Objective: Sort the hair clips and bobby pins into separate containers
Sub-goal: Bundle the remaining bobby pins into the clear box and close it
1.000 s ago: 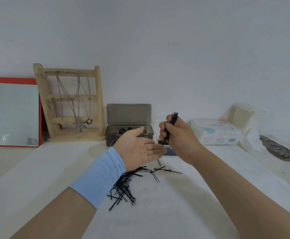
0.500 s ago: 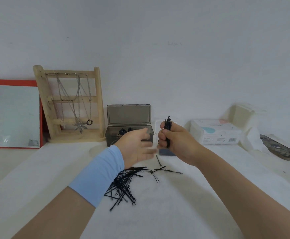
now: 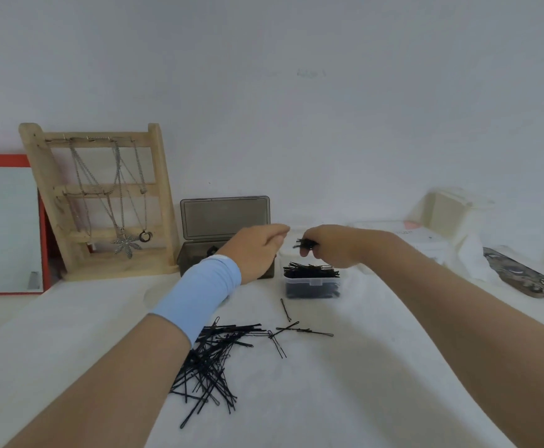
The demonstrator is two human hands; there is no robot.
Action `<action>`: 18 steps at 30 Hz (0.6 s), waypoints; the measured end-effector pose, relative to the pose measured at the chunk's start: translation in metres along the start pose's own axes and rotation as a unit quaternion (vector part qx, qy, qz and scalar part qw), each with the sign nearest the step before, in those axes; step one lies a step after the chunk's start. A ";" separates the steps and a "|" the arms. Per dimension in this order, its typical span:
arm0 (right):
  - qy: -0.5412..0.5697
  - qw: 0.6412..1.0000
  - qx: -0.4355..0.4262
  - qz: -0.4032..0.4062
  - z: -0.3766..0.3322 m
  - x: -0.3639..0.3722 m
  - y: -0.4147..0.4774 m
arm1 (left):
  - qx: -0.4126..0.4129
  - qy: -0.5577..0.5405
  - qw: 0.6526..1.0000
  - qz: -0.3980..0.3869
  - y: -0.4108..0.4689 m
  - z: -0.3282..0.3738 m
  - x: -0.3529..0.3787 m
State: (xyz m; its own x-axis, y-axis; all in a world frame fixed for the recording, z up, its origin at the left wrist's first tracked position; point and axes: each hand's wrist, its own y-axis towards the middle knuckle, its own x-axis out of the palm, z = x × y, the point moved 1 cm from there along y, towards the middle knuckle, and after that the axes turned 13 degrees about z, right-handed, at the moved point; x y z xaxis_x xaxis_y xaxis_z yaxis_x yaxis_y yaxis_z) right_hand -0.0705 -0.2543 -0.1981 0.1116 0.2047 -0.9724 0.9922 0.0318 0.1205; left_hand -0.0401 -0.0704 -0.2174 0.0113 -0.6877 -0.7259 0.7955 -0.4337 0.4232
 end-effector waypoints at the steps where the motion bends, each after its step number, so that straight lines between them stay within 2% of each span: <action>1: -0.014 1.000 -0.014 -0.006 0.000 0.004 0.003 | -0.004 0.010 1.000 -0.006 0.000 -0.005 0.004; 5: -0.012 0.998 -0.058 0.012 0.009 0.017 0.010 | -0.007 0.037 0.999 -0.004 0.000 -0.019 0.013; 10: 0.128 0.988 -0.026 0.086 0.032 0.014 0.010 | 0.000 0.057 0.998 -0.020 0.000 -0.023 0.018; 13: 0.216 0.971 -0.007 0.106 0.043 0.012 0.005 | 0.014 0.075 0.995 -0.062 -0.001 -0.019 0.026; 15: 0.213 0.970 -0.006 0.117 0.047 0.013 0.002 | 0.031 0.107 0.987 -0.113 -0.002 -0.014 0.031; 18: 0.139 0.984 -0.022 0.113 0.048 0.019 -0.001 | 0.077 0.153 0.971 -0.166 -0.002 -0.010 0.038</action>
State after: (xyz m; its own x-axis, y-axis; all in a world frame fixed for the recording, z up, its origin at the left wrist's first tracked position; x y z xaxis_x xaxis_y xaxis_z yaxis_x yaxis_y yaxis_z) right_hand -0.0663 -0.2970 -0.2261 0.3041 0.4702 -0.8285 0.9396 -0.0046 0.3422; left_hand -0.0358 -0.0900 -0.2512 -0.0332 -0.2998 -0.9534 0.6864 -0.7002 0.1963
